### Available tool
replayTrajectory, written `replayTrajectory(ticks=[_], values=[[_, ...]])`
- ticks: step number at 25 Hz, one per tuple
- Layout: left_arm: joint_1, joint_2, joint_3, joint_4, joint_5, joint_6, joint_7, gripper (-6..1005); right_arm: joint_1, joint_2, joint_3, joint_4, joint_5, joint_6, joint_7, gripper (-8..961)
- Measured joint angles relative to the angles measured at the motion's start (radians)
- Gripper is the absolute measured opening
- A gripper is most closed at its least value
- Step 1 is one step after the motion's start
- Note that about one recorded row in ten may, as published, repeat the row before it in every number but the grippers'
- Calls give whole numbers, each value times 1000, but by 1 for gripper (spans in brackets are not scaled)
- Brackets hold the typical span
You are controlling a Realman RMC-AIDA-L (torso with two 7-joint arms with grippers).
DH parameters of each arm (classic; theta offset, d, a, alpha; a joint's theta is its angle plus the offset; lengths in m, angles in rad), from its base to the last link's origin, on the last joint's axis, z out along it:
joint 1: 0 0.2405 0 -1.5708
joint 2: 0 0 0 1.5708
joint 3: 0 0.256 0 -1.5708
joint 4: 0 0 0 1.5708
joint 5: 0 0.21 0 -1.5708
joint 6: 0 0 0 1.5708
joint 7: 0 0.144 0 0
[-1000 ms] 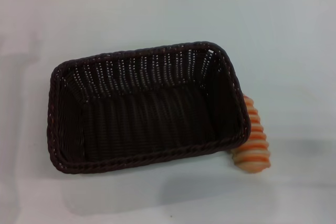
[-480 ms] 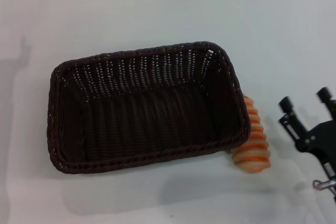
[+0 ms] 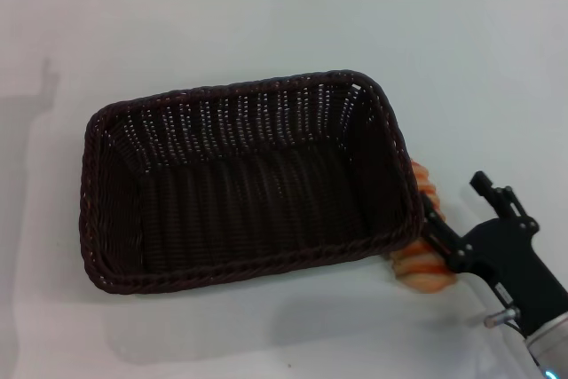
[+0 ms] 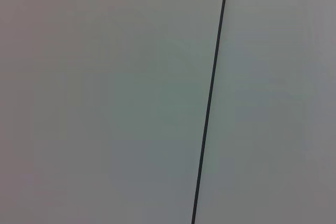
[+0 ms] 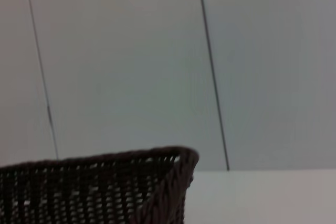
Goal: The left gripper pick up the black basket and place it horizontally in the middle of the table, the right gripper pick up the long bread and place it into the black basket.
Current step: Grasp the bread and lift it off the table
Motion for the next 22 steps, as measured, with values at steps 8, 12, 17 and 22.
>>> replayTrajectory(ticks=[8,12,17,22], values=[[-2,1,0,4,0,-4,-3,797,54,1,0,14,-5,121,1,759],[-5,1,0,4,0,-5,-4,797,67,1,4,16,-13,158,3,757],[-11,1,2,4,8,-6,-4,797,92,-1,10,29,-13,226,3,755],[-11,1,2,4,11,-6,-4,797,84,-4,20,40,-9,226,2,738]])
